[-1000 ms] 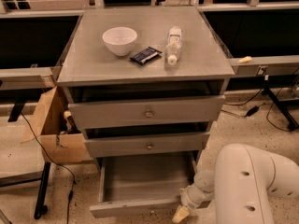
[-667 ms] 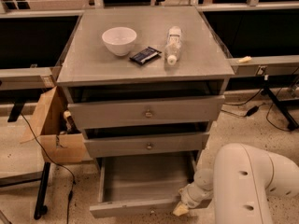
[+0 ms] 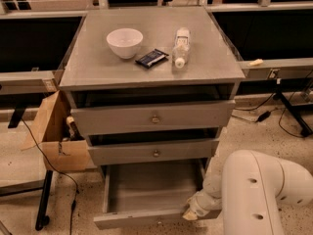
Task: Open bottom drawer
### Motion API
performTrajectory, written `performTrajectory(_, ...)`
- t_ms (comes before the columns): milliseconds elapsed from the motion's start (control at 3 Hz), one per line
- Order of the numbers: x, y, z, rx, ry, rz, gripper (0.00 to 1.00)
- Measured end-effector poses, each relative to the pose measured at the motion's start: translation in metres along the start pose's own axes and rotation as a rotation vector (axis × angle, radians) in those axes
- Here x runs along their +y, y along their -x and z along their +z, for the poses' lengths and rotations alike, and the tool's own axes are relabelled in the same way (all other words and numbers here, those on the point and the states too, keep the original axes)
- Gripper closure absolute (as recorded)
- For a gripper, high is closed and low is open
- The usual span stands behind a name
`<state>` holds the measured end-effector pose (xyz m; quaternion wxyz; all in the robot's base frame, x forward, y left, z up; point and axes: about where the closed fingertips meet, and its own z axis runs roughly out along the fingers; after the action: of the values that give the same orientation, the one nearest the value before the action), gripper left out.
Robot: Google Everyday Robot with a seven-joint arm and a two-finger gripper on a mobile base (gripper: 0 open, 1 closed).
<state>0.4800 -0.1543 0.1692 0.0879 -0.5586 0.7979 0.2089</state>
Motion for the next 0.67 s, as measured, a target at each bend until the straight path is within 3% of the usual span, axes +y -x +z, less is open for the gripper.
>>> performTrajectory(333,0.0006,-0.0013,-0.0001,0.002,0.001,0.001,1.00)
performTrajectory(667,0.0020,-0.0024,-0.0004,0.004,0.002,0.001,0.82)
